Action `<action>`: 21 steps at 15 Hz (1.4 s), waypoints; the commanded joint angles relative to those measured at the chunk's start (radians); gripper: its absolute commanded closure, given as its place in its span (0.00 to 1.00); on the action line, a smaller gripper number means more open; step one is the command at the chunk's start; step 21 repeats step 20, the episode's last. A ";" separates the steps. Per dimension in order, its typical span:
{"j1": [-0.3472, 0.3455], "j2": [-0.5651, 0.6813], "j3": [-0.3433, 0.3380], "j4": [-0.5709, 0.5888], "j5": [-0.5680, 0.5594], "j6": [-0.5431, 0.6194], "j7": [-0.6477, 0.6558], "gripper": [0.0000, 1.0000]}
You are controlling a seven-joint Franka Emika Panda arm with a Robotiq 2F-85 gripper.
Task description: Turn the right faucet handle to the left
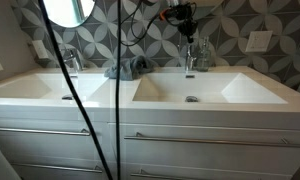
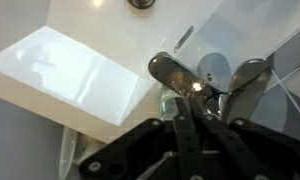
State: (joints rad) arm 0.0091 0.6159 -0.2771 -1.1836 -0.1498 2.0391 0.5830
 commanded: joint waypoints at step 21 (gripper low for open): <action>-0.019 -0.677 0.211 -0.705 0.183 -0.131 -0.779 0.00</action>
